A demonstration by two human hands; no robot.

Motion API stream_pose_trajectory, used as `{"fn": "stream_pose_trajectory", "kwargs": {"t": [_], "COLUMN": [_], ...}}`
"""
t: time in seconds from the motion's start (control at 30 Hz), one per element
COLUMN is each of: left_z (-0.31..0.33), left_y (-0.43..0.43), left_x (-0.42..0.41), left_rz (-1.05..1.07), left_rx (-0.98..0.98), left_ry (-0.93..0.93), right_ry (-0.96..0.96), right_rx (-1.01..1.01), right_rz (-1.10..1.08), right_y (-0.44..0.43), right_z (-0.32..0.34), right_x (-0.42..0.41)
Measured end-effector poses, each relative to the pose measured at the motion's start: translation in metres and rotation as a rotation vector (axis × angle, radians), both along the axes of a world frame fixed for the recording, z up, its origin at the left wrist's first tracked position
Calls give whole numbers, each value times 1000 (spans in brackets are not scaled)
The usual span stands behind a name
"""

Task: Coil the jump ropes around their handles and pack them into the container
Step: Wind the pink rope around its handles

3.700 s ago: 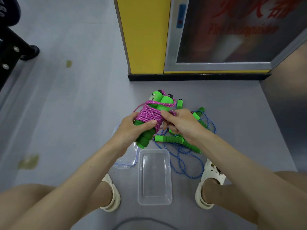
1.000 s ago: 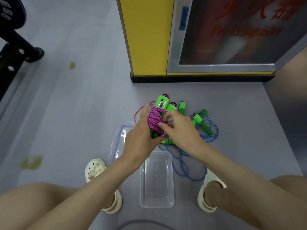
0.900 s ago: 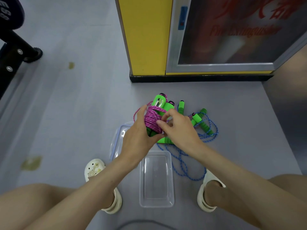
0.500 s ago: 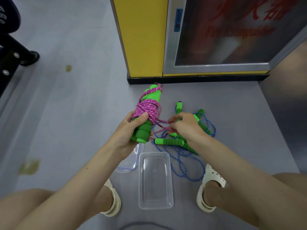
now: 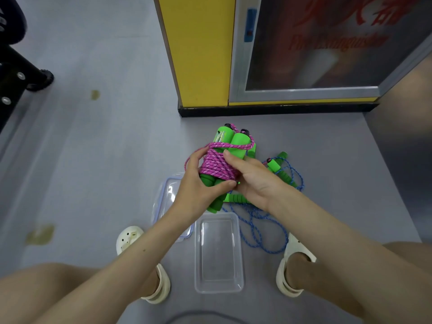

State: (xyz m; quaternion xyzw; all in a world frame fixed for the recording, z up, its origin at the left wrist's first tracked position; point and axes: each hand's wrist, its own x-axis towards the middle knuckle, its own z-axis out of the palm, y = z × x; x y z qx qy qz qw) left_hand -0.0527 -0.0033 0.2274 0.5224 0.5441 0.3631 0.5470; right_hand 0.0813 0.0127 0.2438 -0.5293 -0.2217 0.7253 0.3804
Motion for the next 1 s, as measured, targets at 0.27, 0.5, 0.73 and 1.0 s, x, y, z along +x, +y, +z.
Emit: {"fn": "stream_pose_trajectory", "kwargs": {"t": [0.27,0.5,0.73,1.0], "left_z": [-7,-8,-12,-9], "left_y": [-6,-9,-8,-7], "left_x": [6,7,10,12], "left_rz": [-8,-59,-51,-45], "left_rx": [94,129,151,62], "left_ry": [154,176,157,119], "right_ry": [158,145,83,-9], "right_rx": [-45,-47,-22,-19], "right_rz": [-147,-188,-236,-243], "right_y": [-4,-6,-4,-6], "right_z": [-3,-5,-6,-11], "right_x": [-9,-7,-8,-9]}}
